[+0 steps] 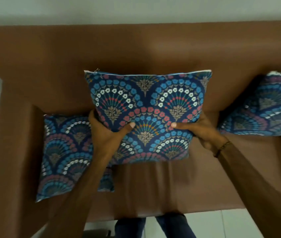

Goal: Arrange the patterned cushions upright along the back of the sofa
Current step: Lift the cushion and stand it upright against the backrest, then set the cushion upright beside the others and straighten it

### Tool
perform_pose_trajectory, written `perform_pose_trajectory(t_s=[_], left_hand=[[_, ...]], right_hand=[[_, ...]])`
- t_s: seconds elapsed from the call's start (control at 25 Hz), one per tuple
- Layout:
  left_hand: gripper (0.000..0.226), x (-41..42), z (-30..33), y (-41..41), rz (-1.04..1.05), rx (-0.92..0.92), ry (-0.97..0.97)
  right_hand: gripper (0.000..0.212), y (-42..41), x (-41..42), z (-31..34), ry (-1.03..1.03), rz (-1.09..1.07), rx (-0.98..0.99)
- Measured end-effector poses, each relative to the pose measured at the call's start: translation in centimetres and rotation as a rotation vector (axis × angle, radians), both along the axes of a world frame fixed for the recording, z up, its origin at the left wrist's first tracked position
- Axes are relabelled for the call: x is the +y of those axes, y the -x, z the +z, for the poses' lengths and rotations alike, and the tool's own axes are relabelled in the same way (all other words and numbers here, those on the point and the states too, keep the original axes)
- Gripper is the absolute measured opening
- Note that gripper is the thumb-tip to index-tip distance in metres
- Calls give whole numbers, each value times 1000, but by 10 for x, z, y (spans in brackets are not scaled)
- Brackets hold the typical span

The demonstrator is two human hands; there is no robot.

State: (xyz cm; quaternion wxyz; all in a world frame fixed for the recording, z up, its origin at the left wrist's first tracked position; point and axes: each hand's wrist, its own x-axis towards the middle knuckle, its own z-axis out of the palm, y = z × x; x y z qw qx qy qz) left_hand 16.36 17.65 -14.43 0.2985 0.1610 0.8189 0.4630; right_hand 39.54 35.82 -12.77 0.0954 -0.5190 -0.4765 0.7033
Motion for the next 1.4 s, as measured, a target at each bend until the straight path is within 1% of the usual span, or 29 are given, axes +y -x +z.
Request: perform_pose_trajectory(t_s=[0.12,0.16,0.28,0.4,0.48,0.52,0.56,0.6,0.64,0.68,0.72,0.76,0.8,0.84,0.88,0.92,0.96,1.0,1.04,1.08,1.12,1.16,1.2,1.28,1.32,1.4], left_hand=[[118,59,-19,-47,-161,9,-56],[116,74,-28,-57,-194,9,-57],[117,102,-57,-77,-254,34,-34],[114,92,-84,-80,-344,107,54],[113,68,-95,-72,-443,167,161],[110,52,-99,-65,-478,207,228],[104,34,-102,-53,-495,270,284],[97,13,-108,-37,-485,357,337],[92,-8,-110,-19,-450,447,396],[91,-31,-113,1,-397,510,461],[93,-55,-115,23,-338,542,515],[97,-77,-116,44,-284,546,555],[100,-97,-114,67,-244,522,591],[103,-112,-111,87,-202,481,611],[110,-123,-108,105,-155,426,626],[121,-134,-107,123,-104,352,650],[134,-143,-108,138,-54,243,667],[148,-154,-111,157,10,94,658],[160,-166,-115,175,68,-67,610],[168,-177,-119,189,104,-197,531],[167,-187,-122,200,112,-277,457],[159,-195,-123,206,86,-308,402],[149,-201,-120,209,51,-295,358],[136,-204,-112,206,27,-163,240],[135,-202,-106,207,27,-89,159],[135,-190,-94,218,9,34,19]], right_hand=[[94,-63,53,0,-142,-36,-84],[100,-79,64,-6,-167,-45,-99],[104,-101,80,-39,-237,-76,-99],[111,-102,68,-79,-269,-186,-141],[107,-96,44,-96,-239,-344,-150],[102,-90,28,-102,-183,-430,-162],[93,-81,8,-102,-99,-491,-195],[84,-66,-15,-99,20,-496,-246],[78,-47,-38,-94,147,-421,-287],[69,-24,-60,-87,268,-275,-313],[54,1,-80,-81,359,-116,-311],[44,27,-98,-81,418,15,-305],[44,57,-118,-85,442,98,-284],[52,87,-134,-89,461,154,-265],[66,115,-149,-93,476,190,-246],[82,143,-164,-101,478,227,-250],[90,169,-179,-107,463,264,-238],[83,195,-196,-113,440,292,-205],[70,214,-210,-121,384,274,-151],[64,226,-221,-131,315,230,-102],[62,233,-229,-139,256,166,-69],[65,232,-235,-142,204,113,-51],[70,231,-241,-142,163,91,-42],[72,227,-241,-128,118,76,-33],[73,228,-237,-121,75,60,-20],[82,241,-222,-103,-69,21,5]])
